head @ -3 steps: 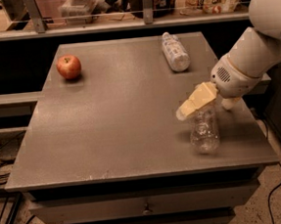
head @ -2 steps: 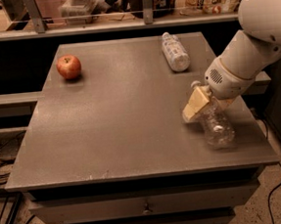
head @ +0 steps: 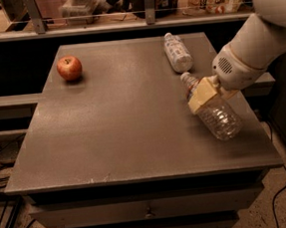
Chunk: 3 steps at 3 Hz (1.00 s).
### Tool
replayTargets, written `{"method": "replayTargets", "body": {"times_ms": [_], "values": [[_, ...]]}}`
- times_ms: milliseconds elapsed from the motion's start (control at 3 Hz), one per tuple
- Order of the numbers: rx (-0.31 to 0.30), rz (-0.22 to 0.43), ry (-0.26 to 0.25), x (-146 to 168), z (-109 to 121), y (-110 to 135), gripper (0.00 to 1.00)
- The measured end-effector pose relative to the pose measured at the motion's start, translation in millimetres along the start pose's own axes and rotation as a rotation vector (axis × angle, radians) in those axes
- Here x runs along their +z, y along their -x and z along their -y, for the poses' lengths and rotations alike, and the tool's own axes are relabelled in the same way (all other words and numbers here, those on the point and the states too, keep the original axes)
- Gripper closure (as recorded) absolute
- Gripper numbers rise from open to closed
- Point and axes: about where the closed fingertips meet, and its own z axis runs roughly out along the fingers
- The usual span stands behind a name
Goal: Pick water bottle
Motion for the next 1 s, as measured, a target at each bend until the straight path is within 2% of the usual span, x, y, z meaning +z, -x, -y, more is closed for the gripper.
{"method": "replayTargets", "body": {"times_ms": [333, 667, 1000], "values": [[-0.081, 0.112, -0.016, -52, -4, 22, 1.0], [-0.107, 0.139, -0.021, -63, -5, 29, 1.0], [-0.107, 0.139, -0.021, -63, -5, 29, 1.0]]}}
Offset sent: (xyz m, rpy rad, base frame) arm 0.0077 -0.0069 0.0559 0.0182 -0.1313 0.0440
